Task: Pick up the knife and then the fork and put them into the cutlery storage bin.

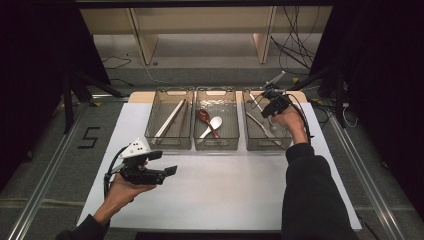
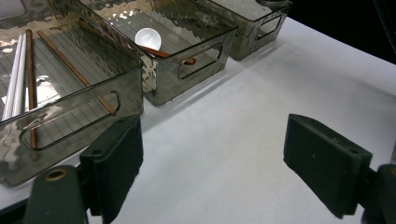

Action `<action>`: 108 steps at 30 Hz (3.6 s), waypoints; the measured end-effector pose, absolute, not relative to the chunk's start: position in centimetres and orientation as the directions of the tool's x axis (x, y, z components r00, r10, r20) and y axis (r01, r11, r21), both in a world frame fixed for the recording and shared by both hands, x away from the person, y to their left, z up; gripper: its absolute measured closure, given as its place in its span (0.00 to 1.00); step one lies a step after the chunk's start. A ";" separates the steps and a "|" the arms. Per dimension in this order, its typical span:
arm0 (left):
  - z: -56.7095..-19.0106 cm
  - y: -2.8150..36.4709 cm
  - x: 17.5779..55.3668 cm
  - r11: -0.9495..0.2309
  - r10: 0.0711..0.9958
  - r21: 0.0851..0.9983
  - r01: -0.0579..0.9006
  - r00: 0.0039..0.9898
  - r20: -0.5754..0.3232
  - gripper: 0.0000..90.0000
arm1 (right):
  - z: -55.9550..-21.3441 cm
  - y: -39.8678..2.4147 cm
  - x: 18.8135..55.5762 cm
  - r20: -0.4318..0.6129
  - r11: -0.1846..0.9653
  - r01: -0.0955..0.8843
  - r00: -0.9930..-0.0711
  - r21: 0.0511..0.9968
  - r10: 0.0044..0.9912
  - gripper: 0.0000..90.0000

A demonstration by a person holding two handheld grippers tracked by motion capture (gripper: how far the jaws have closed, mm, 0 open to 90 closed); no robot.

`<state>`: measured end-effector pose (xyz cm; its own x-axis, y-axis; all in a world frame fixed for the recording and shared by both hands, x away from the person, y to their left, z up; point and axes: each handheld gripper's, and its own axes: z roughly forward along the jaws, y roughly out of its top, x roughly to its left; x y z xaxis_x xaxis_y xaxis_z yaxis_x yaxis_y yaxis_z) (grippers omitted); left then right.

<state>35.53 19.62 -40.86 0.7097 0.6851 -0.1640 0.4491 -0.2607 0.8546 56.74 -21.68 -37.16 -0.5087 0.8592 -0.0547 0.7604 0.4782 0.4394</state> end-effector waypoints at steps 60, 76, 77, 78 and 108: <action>-40.8 19.6 35.5 -0.267 0.684 0.852 0.450 0.711 -0.161 0.21 | -36.1 -19.5 49.7 0.045 0.423 0.624 -0.592 0.657 0.805 0.39; -40.8 19.6 35.6 -0.259 0.690 0.851 0.457 0.704 -0.169 0.21 | -36.1 -19.8 46.0 0.096 0.357 0.568 -0.617 0.741 0.781 0.35; -40.8 19.6 35.6 -0.260 0.689 0.851 0.456 0.705 -0.167 0.21 | -36.1 -19.8 45.7 0.097 0.355 0.565 -0.618 0.745 0.780 0.35; -40.8 19.6 35.6 -0.257 0.689 0.852 0.456 0.704 -0.169 0.21 | -36.1 -19.8 45.5 0.102 0.351 0.562 -0.621 0.749 0.777 0.34; -40.8 19.7 35.3 -0.264 0.687 0.853 0.451 0.708 -0.162 0.21 | -37.9 -20.8 38.6 0.138 0.290 0.478 -0.678 0.829 0.722 0.29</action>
<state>35.33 19.72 -40.77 0.7082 0.6872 -0.1617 0.4510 -0.2641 0.8526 38.60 -20.80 -37.92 -0.6782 0.7218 0.1381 0.4779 0.2905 0.8290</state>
